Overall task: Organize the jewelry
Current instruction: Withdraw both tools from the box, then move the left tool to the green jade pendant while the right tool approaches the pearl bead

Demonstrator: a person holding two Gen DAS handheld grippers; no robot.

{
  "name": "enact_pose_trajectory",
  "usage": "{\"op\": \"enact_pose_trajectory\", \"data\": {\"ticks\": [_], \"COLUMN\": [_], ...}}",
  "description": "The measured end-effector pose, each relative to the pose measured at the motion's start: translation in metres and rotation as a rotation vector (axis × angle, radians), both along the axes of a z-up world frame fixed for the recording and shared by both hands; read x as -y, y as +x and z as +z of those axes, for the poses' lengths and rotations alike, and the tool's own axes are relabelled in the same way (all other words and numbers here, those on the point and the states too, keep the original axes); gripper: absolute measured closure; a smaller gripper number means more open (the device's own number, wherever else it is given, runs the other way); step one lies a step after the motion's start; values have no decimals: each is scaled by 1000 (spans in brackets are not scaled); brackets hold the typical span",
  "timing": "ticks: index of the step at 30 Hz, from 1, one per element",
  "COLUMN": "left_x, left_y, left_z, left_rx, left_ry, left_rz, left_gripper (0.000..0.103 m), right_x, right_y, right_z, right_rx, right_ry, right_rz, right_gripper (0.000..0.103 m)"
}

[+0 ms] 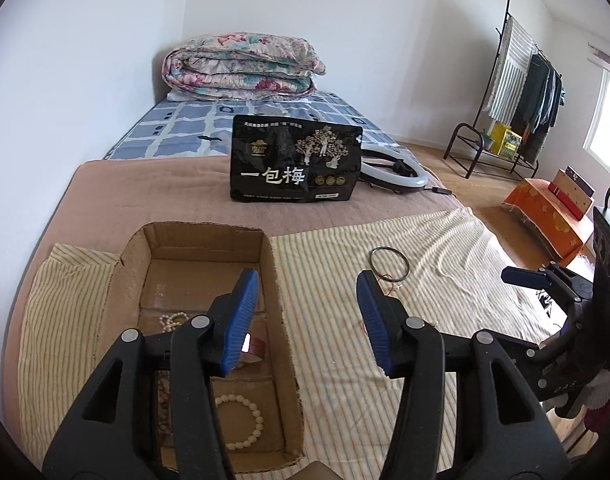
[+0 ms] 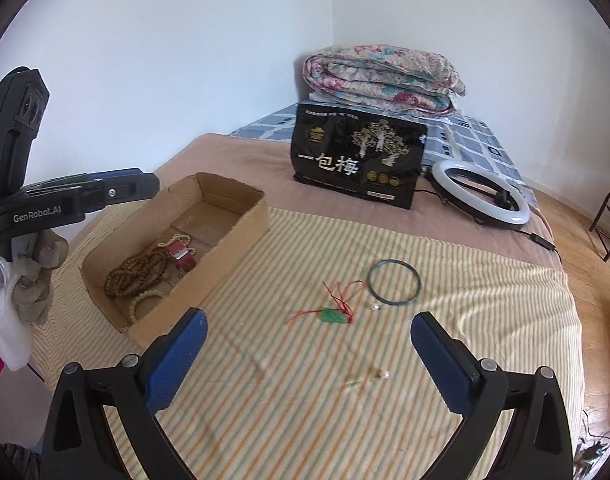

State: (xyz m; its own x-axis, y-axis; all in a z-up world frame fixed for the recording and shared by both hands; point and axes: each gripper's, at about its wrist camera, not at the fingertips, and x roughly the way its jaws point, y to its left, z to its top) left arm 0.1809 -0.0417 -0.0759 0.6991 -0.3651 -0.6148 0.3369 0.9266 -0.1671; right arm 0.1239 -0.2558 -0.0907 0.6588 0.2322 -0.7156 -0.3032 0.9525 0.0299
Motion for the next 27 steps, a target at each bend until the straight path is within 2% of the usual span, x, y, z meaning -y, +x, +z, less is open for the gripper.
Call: {"op": "enact_pose_trajectory", "data": {"ticks": [7,15,20,27], "left_x": [38,86,106,128], "left_y": [-2,-2,6,17], "left_z": [-11,-32,-51,-82], "left_rx": [-34,-80,-128,-175], "left_ry": [-14,-6,-16,27], "left_rz": [-46,-101,-109,-107], "left_gripper": [51,51,51,51], "right_x": [45,74,81,85], "right_y": [-6,-12,-11,-5], "right_z": [-20,-38,-52,-72], "right_rx": [-33,-41,-57,-95], "right_ry": [5,10,28,39], "right_rz": [-60,-63,-48,-21], "right_gripper": [0,1,6,19]}}
